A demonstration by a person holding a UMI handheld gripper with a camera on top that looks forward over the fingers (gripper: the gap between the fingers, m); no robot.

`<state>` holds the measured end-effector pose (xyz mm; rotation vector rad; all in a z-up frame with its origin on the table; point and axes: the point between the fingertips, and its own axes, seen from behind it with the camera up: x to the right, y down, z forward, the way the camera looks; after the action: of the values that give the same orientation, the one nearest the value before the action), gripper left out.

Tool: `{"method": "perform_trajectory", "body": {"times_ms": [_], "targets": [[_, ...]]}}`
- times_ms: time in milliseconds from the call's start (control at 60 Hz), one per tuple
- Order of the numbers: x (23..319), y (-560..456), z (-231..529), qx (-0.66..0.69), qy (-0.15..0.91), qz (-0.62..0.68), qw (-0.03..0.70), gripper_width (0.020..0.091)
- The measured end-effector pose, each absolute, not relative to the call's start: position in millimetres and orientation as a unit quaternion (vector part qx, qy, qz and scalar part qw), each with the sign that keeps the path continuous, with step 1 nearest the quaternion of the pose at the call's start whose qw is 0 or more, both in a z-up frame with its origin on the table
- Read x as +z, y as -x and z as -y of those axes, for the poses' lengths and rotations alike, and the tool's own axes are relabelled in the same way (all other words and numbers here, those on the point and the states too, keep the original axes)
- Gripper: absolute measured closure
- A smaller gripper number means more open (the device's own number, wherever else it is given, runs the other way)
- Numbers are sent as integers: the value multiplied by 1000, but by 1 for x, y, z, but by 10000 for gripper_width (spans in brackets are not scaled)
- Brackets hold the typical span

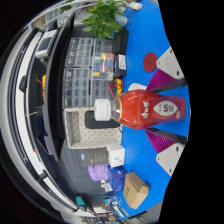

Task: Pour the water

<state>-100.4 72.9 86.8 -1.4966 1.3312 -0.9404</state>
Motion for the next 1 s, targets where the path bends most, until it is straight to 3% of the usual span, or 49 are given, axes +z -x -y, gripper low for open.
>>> {"method": "perform_trajectory", "body": {"times_ms": [67,117,250,267,283,300,483,700,1000], "targets": [[83,94,-75,-381,600,-538,452,472],[82,91,-71,-392,594,-538,452,662],[85,89,-65,-388,597,-517,476,783],[85,89,-65,-390,597,-516,476,785],[86,89,-64,-391,597,-515,476,728],[82,80,-82,-400,588,-521,472,820],[85,88,-74,-386,588,-540,463,823],[93,75,-144,-323,567,-575,494,823],[109,14,-211,-123,376,-721,569,823]]}}
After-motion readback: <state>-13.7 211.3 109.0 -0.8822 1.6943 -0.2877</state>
